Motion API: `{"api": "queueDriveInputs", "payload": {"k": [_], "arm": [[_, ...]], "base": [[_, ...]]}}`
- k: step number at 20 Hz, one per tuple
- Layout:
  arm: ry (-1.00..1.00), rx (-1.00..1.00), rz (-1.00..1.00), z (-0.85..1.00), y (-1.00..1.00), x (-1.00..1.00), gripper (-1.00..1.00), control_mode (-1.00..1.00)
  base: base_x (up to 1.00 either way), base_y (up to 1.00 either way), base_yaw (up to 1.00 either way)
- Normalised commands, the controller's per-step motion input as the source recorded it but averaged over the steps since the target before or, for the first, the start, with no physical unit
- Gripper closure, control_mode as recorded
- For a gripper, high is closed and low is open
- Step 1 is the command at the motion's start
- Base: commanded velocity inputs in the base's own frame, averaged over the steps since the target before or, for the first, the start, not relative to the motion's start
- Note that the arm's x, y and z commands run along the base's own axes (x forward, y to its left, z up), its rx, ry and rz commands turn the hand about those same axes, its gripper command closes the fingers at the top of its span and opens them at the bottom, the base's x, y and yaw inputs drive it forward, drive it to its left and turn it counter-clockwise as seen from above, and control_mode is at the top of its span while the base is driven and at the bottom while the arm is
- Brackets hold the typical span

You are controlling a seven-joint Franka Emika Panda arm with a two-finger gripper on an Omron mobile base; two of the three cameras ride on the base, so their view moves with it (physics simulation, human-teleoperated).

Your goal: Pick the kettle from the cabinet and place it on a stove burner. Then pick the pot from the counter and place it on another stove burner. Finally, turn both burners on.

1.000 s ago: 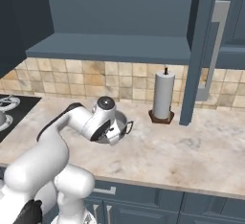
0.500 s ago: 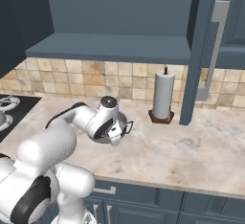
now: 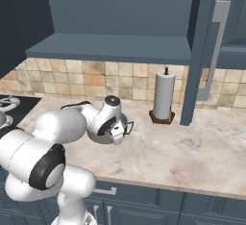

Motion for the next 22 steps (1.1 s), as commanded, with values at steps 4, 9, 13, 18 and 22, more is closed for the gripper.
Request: {"api": "queueDriveInputs", "payload": {"k": [4,9,13,18,22], "arm": [[0.03,0.00,0.00,-0.27,0.00,0.16,-1.00,-1.00],[0.00,0.00,0.00,-0.20,-0.01,0.07,-1.00,-1.00],[0.01,0.00,0.00,-0.13,0.00,0.11,-1.00,-1.00],[0.03,0.00,0.00,-0.12,0.00,0.20,1.00,-1.00],[0.00,0.00,0.00,-0.02,0.00,0.01,1.00,-1.00]], "base": [[0.00,0.00,0.00],[0.00,0.00,0.00],[0.00,0.00,0.00],[0.00,0.00,0.00],[0.00,0.00,0.00]]}}
